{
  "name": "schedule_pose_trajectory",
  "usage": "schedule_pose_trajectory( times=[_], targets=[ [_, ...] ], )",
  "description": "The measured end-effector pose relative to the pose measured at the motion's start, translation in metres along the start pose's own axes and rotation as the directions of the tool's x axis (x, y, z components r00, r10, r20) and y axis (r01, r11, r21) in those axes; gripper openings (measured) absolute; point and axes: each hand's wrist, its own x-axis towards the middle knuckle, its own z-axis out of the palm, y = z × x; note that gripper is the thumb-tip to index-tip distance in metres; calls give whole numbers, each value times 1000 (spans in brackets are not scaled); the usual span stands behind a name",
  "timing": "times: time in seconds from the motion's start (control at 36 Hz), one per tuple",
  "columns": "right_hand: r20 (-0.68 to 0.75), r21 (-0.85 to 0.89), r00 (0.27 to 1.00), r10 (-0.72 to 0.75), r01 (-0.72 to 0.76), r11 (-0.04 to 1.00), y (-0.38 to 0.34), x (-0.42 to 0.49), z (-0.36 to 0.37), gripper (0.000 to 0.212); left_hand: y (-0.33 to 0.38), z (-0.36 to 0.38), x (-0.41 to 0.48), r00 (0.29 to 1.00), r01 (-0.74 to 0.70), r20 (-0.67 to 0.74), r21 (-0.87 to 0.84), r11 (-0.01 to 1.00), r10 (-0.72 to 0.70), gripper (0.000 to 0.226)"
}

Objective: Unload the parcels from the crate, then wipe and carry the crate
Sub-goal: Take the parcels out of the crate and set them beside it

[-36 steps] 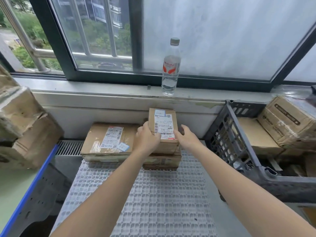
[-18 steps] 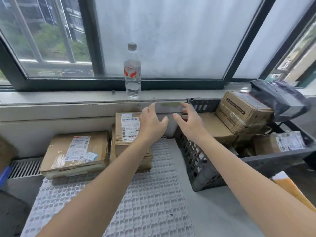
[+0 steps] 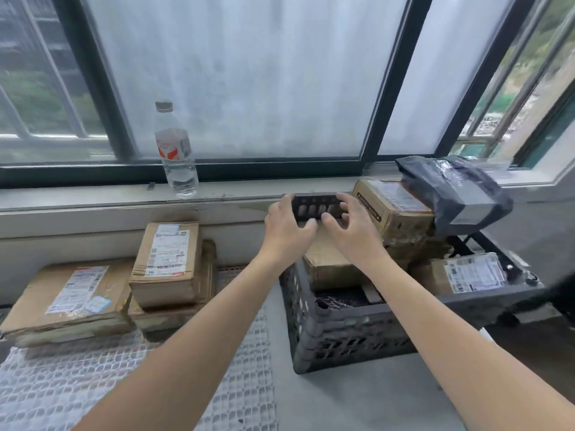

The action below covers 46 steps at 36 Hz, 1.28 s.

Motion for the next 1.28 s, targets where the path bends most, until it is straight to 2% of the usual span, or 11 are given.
schedule_pose_trajectory(
  times=[0.25,0.33,0.44,0.53,0.61,0.81,0.97,1.08,1.22,1.28],
  targets=[
    [-11,-19,994,-110,110,994,55,24,-73,51,40,84,11,998,60,-29,8,998,-60,64],
    [-39,-81,989,-143,139,987,69,27,-93,47,50,106,14,996,92,-14,18,996,-92,66],
    [-89,-269,985,-151,122,955,87,29,-111,46,61,129,17,991,130,12,12,991,-130,65],
    [-18,-482,995,-100,79,873,98,32,-115,50,66,141,22,986,166,33,-19,986,-166,64],
    [25,-611,989,-146,131,781,103,33,-113,45,69,148,27,978,204,58,-46,978,-201,61],
    [33,-518,933,-359,323,792,110,39,-106,24,64,149,43,963,267,55,-119,956,-263,55],
    [84,-368,884,-461,457,810,117,44,-108,26,57,150,53,911,412,94,-253,876,-401,62],
    [112,-303,896,-431,444,844,112,48,-114,28,56,154,59,888,459,164,-307,834,-429,54],
    [-123,-445,896,-426,334,831,107,54,-111,23,54,155,60,897,441,177,-290,849,-405,42],
    [-147,-501,922,-359,244,830,102,57,-109,29,51,154,59,892,451,179,-302,840,-415,42]
  ],
)
